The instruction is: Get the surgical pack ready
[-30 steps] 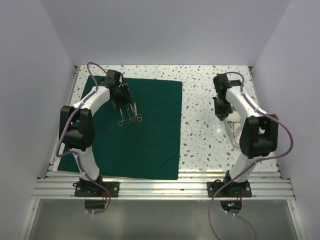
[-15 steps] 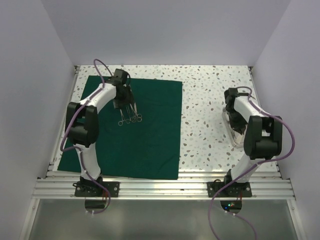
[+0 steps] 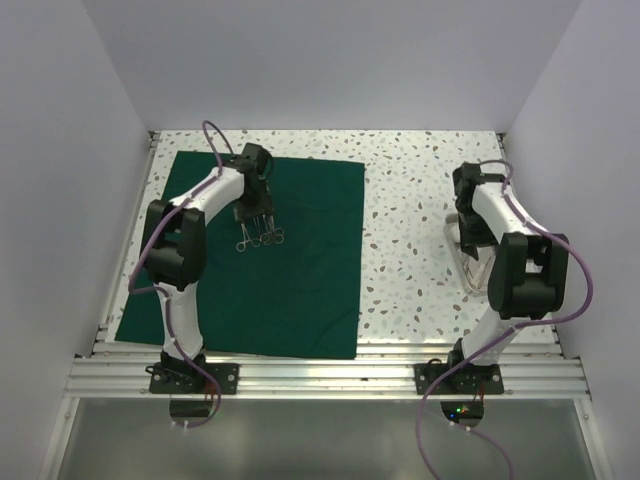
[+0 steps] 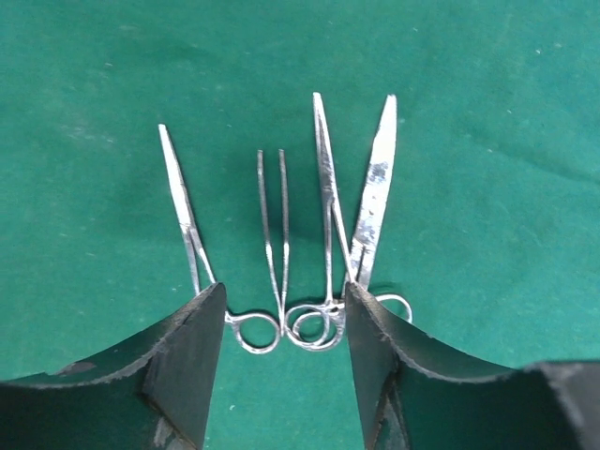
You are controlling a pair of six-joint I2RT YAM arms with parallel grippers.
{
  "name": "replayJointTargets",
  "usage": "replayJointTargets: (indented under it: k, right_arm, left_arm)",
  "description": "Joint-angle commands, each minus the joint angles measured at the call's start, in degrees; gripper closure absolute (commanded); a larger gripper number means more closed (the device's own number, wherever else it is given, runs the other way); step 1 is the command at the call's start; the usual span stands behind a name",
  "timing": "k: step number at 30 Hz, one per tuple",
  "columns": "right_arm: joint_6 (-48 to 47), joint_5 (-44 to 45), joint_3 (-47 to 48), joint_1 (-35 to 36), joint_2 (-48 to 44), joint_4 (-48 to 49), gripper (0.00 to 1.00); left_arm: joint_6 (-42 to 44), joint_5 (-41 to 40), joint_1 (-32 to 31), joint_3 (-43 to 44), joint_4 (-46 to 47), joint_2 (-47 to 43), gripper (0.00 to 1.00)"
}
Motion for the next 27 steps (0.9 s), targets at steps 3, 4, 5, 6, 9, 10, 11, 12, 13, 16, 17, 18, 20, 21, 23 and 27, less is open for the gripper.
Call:
replayJointTargets:
  k: [3, 4, 5, 6, 9, 10, 11, 12, 13, 16, 17, 18, 20, 21, 23, 27]
  right_arm:
    - [9.24, -4.99, 8.87, 0.64, -5.18, -6.26, 0.48]
    - [10.55, -8.83, 9.4, 1.08, -5.89, -6.18, 0.48]
    - [11.17, -10.09, 9.67, 1.08, -6.51, -6.0, 0.48]
    - [11.53, -11.06, 10.02, 2.99, -6.87, -6.09, 0.48]
    - [11.97, -11.77, 12.91, 7.3, -8.01, -7.66, 0.47]
    - [11.79, -12.38, 13.27, 8.1, -8.79, -8.02, 0.47]
    - [11.79, -12.82, 13.8, 8.72, -9.06, -8.46, 0.47]
    - [12.14, -13.17, 14.41, 9.51, -9.41, -9.16, 0.47]
    - [12.49, -13.53, 14.59, 9.69, -10.2, -9.34, 0.47]
    - [13.81, -16.07, 14.68, 10.04, -11.0, -9.78, 0.48]
    - [14.25, -17.12, 14.59, 10.22, -11.17, -9.87, 0.48]
    - [14.78, -17.57, 14.68, 10.57, -11.18, -10.13, 0.48]
    - [15.57, -18.36, 14.77, 11.88, -11.0, -10.22, 0.48]
    - [15.92, -18.54, 14.77, 12.24, -11.0, -10.22, 0.48]
    - [17.06, -19.85, 14.94, 13.38, -10.82, -10.31, 0.48]
    - [18.73, -21.0, 16.34, 16.63, -10.04, -9.87, 0.49]
  left_arm:
    - [-0.67, -3.53, -0.1, -0.39, -0.32, -2.27, 0.5]
    - [0.02, -3.27, -0.1, -0.56, 0.03, -2.19, 0.55]
    - [0.21, -3.01, -0.1, -0.39, 0.21, -1.66, 0.61]
    - [0.56, -2.92, -0.1, -0.13, 0.21, -1.22, 0.63]
    - [0.91, -3.18, -0.1, 1.02, -0.93, 0.62, 0.67]
    - [0.91, -3.27, -0.1, 0.67, -0.67, 0.97, 0.67]
    - [0.91, -3.27, -0.1, 0.32, -0.32, 1.07, 0.67]
    - [0.91, -3.27, -0.1, 0.05, -0.05, 1.15, 0.67]
    - [0.82, -3.18, -0.1, -0.56, 0.65, 1.15, 0.67]
    - [0.65, -2.66, -0.1, -1.44, 1.7, 1.24, 0.67]
    - [0.65, -2.39, -0.1, -1.62, 1.97, 1.33, 0.67]
    - [0.56, -2.3, -0.1, -1.62, 2.06, 1.59, 0.67]
    - [0.56, -1.95, -0.1, -1.54, 2.59, 2.38, 0.67]
    - [0.65, -1.95, -0.1, -1.53, 2.59, 2.91, 0.68]
    - [0.73, -1.86, -0.1, -1.97, 3.02, 3.09, 0.69]
    - [1.44, -1.33, -0.1, -2.41, 4.25, 2.91, 0.82]
